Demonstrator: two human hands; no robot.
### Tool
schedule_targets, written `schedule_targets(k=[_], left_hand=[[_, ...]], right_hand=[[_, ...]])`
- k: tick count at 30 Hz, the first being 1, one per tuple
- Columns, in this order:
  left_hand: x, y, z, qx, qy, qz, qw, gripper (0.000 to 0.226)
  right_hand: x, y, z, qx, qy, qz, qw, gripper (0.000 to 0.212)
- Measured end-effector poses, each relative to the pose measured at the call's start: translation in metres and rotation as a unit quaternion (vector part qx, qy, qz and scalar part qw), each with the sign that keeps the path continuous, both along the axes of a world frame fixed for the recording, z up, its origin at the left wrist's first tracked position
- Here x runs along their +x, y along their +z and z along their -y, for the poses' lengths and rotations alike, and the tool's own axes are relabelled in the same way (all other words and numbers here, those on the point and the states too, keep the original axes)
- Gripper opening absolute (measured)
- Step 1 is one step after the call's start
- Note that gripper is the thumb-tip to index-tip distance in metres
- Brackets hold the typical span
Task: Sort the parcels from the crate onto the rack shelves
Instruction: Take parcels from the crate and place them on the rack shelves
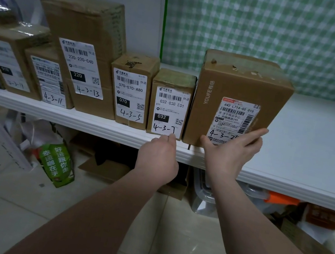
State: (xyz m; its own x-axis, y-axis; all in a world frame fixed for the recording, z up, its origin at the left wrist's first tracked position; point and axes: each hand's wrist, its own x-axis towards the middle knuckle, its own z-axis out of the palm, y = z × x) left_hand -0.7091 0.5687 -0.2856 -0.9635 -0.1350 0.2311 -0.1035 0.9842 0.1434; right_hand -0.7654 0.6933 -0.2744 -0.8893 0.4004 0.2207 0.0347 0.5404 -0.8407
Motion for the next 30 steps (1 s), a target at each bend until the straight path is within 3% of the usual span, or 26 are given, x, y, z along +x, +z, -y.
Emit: schedule_targets(k=[10,16,18,20,23,26,30], left_hand=[[0.001,-0.006,-0.007,-0.069,0.007,0.008,0.998,0.056],[-0.004,0.027,-0.010,-0.064,-0.009,0.173,0.983,0.064],[-0.004,0.054,-0.008,-0.069,-0.029,0.252,0.965,0.059],[-0.002,0.086,-0.010,-0.044,-0.041,0.333,0.941,0.050],[0.009,0.134,-0.022,0.016,-0.060,0.378,0.924,0.037],[0.033,0.181,-0.034,0.059,-0.061,0.384,0.919,0.034],[0.078,0.247,-0.035,0.116,-0.029,0.390,0.913,0.040]], right_hand=[[0.005,0.000,-0.009,0.021,0.010,0.016,1.000,0.128],[0.019,0.033,-0.032,0.040,0.056,0.144,0.987,0.123],[0.021,0.056,-0.043,0.065,0.078,0.195,0.976,0.108],[0.023,0.083,-0.052,0.078,0.111,0.222,0.965,0.075],[0.030,0.131,-0.062,0.097,0.146,0.255,0.951,0.041],[0.048,0.181,-0.067,0.104,0.172,0.282,0.938,0.032],[0.078,0.241,-0.065,0.097,0.185,0.304,0.930,0.038]])
